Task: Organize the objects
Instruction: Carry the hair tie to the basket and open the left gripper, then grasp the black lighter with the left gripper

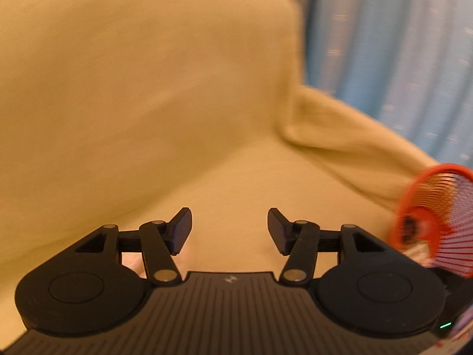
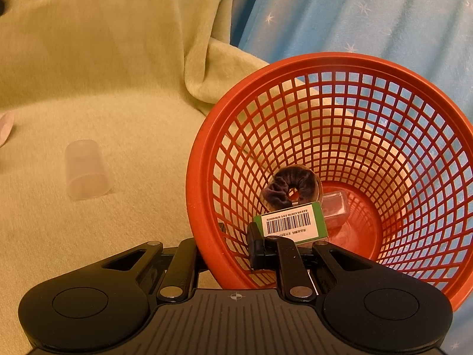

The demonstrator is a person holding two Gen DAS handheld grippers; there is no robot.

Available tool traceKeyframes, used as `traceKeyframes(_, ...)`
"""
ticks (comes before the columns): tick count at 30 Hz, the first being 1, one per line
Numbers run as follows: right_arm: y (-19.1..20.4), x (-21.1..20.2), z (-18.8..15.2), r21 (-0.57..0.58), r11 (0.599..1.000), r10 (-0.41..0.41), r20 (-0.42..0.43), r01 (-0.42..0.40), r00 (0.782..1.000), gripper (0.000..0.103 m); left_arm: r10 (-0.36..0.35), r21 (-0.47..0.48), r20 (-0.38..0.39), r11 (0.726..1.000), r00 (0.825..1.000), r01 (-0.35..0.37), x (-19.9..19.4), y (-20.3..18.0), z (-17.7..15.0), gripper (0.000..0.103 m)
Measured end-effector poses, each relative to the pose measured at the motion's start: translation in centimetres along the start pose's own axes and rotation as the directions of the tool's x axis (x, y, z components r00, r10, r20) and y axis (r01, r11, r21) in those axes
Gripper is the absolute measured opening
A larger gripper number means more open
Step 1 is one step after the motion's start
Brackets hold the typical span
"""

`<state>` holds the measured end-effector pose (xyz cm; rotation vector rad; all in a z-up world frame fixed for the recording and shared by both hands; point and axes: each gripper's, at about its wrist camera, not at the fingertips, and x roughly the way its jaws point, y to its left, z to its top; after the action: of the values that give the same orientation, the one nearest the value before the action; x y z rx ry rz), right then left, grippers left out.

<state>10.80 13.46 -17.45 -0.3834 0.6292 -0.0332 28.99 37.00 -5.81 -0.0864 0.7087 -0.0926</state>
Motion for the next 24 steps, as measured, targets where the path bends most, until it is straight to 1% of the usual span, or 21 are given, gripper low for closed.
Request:
traceKeyframes(2,-0.1,-0.2,-0.3,0.000,1.000,-0.001,0.000,0.001,1.000,0.012,0.065,-0.027,-0.013,0.997,0.998,-0.066,0.0,2.3,-1.1,0.057)
traceKeyframes(3,-0.1,-0.2,-0.3,0.001,1.000,-0.001,0.000,0.001,1.000,0.012,0.085,-0.042,-0.021,0.995,0.996,-0.086,0.1,3.1,-1.7,0.057)
traceKeyframes(5,-0.2,-0.2,-0.3,-0.001,1.000,0.000,0.001,0.000,1.000,0.012,0.116,-0.072,-0.042,0.990,0.992,-0.119,0.2,4.7,-3.0,0.058)
traceKeyframes(8,-0.1,-0.1,-0.3,-0.004,1.000,0.000,0.000,0.000,1.000,0.012,0.146,-0.095,-0.076,0.984,0.986,-0.153,0.8,5.9,-5.3,0.059)
traceKeyframes(11,0.0,-0.4,-0.7,-0.007,1.000,-0.001,0.000,0.001,1.000,0.012,0.150,-0.101,-0.116,0.982,0.982,-0.162,1.7,6.0,-7.5,0.059)
traceKeyframes(15,0.0,-0.4,-0.7,-0.005,1.000,-0.001,0.000,0.001,1.000,0.012,0.154,-0.095,-0.153,0.981,0.976,-0.170,3.9,5.1,-10.0,0.059)
traceKeyframes(17,0.0,-0.4,-0.7,-0.006,1.000,-0.001,0.000,0.001,1.000,0.012,0.182,-0.069,-0.169,0.978,0.969,-0.195,4.7,4.5,-11.2,0.059)
traceKeyframes(19,0.0,-0.4,-0.7,-0.006,1.000,-0.001,0.000,0.001,1.000,0.012,0.198,-0.064,-0.184,0.975,0.963,-0.212,5.6,4.4,-11.9,0.058)
traceKeyframes(20,0.0,-0.4,-0.7,-0.005,1.000,-0.001,0.000,0.001,1.000,0.012,0.204,-0.066,-0.191,0.973,0.960,-0.219,5.8,4.4,-12.2,0.057)
traceKeyframes(21,0.0,-0.4,-0.7,-0.005,1.000,-0.001,0.000,0.001,1.000,0.012,0.212,-0.062,-0.199,0.972,0.957,-0.228,6.0,4.5,-12.5,0.049)
traceKeyframes(23,0.0,-0.4,-0.7,-0.007,1.000,-0.001,0.000,0.001,1.000,0.012,0.231,-0.048,-0.209,0.968,0.950,-0.246,6.1,4.8,-13.0,0.039)
traceKeyframes(24,0.0,-0.3,-0.7,-0.009,1.000,-0.002,0.000,0.002,1.000,0.012,0.228,-0.048,-0.213,0.969,0.950,-0.243,6.0,4.9,-13.2,0.035)
